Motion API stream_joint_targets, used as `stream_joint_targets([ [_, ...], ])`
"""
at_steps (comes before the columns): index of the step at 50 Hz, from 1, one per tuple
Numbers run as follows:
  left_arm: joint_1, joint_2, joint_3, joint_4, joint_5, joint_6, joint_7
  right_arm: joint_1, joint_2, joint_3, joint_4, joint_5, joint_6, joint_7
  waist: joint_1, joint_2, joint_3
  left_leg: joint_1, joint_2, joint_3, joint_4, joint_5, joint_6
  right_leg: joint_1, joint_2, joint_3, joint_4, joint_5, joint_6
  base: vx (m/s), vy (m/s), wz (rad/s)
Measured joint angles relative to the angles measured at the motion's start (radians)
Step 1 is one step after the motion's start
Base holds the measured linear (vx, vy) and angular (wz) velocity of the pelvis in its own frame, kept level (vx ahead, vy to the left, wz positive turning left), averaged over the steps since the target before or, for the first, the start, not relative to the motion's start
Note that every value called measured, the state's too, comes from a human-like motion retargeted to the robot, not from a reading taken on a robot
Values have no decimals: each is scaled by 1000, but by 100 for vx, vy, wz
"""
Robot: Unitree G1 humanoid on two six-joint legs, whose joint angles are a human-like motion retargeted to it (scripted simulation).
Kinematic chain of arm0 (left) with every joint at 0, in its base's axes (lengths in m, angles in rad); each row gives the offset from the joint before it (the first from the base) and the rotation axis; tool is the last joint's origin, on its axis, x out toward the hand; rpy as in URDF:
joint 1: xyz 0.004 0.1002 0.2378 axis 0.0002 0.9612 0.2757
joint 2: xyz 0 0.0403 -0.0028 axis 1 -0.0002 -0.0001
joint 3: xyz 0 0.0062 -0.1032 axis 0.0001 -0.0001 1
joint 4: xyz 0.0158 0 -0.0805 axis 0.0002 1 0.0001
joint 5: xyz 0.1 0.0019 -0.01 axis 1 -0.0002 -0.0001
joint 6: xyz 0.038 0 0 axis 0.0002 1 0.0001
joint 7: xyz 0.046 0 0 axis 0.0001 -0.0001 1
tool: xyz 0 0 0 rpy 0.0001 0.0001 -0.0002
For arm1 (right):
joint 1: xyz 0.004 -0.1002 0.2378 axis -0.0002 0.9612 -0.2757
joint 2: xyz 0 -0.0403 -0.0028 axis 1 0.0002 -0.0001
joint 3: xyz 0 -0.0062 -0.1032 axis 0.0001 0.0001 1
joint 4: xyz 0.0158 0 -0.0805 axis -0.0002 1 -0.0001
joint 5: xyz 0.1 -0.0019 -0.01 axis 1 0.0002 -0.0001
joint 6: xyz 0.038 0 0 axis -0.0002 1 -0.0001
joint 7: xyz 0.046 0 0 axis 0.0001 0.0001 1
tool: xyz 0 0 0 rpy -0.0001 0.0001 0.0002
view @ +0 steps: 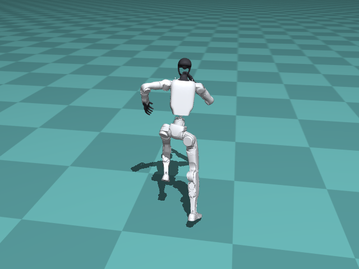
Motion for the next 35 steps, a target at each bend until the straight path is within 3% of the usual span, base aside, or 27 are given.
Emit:
stream_joint_targets([
  [2, 168, 3, 137, -9, 1, 13, -84, -79, 0, 58, -64, -37, -3, -26, 90, -44, -22, 20, 29, 45, -258, 29, -11, 110, -47, -3, -131, 249, 72, 169, 53, -60],
  [3, 231, -13, 213, -15, 3, 13, -102, -113, -9, 91, -96, -61, -3, -34, 119, -59, -26, 44, 38, 63, -408, 47, -18, 162, -65, -20, -173, 324, 100, 168, 58, -27],
  [5, 295, -102, 325, -31, -36, 28, -175, -131, 9, 144, -147, -107, -12, -18, 141, -77, -27, 127, 45, 105, -764, 76, -52, 260, -83, -61, -195, 358, 93, 167, 60, 1],
  [8, 191, -226, 358, -29, -38, 35, -116, 15, 60, 118, -177, -29, -47, 27, 118, -9, 27, 403, 27, 135, -1392, 162, -183, 384, 2, 23, 52, 229, 45, 168, 61, 31],
  [10, 46, -288, 322, -17, 8, 25, -62, 163, 86, 73, -154, 37, -41, 76, 72, 47, 89, 544, 20, 66, -1574, 238, -243, 391, 81, 76, 416, 105, 43, 164, 59, 86],
  [12, -181, -331, 227, 15, 52, 3, 36, 323, 109, 22, -69, 85, -21, 115, 0, 12, 153, 535, -26, -25, -1407, 157, -177, 281, 36, 40, 860, -42, 2, 151, 48, 134],
  [15, -620, -391, 24, 95, 102, -36, 224, 575, 169, -28, 195, 127, -3, 37, -140, -52, 207, 470, -63, -97, -1070, -75, -80, 57, -33, 13, 1396, -264, -81, 145, 30, 137],
  [18, -1091, -497, -224, 114, 158, -60, 279, 897, 155, -107, 357, 293, -22, 34, -313, 0, 162, 536, -41, -146, -1100, -125, -83, -239, 83, -2, 1607, -359, -78, 149, 11, 115],
  [21, -1459, -542, -403, 42, 227, -80, 303, 1206, -2, -219, 297, 425, -65, 116, -552, 119, 122, 672, 8, -227, -1278, 6, -132, -489, 136, -106, 1489, -355, -60, 159, -6, 133],
  [25, -1756, -521, -563, -31, 257, -95, 269, 1495, -190, -417, 248, 449, -48, 268, -868, 268, 119, 845, 97, -372, -1535, 480, -254, -619, 102, -282, 949, -231, -49, 168, -35, 143],
  [27, -1831, -510, -611, -49, 229, -118, 258, 1601, -240, -534, 260, 407, -22, 328, -981, 308, 125, 921, 132, -381, -1613, 643, -319, -584, 75, -349, 552, -150, -11, 174, -52, 126],
  [30, -1911, -515, -628, -73, 182, -148, 287, 1710, -263, -690, 277, 329, 20, 378, -1101, 279, 157, 1058, 137, -329, -1575, 609, -314, -448, 22, -343, -55, -87, 112, 179, -70, 129],
  [33, -1830, -543, -568, -94, 141, -136, 272, 1728, -235, -740, 270, 311, 54, 394, -1088, 231, 211, 1156, 116, -450, -1303, 504, -313, -340, 29, -288, -241, -98, 156, 173, -91, 3],
  [35, -1683, -570, -501, -93, 136, -109, 217, 1672, -207, -702, 283, 325, 62, 377, -1026, 223, 243, 1141, 58, -532, -975, 417, -294, -271, 41, -256, -214, 22, 156, 167, -70, -79],
])
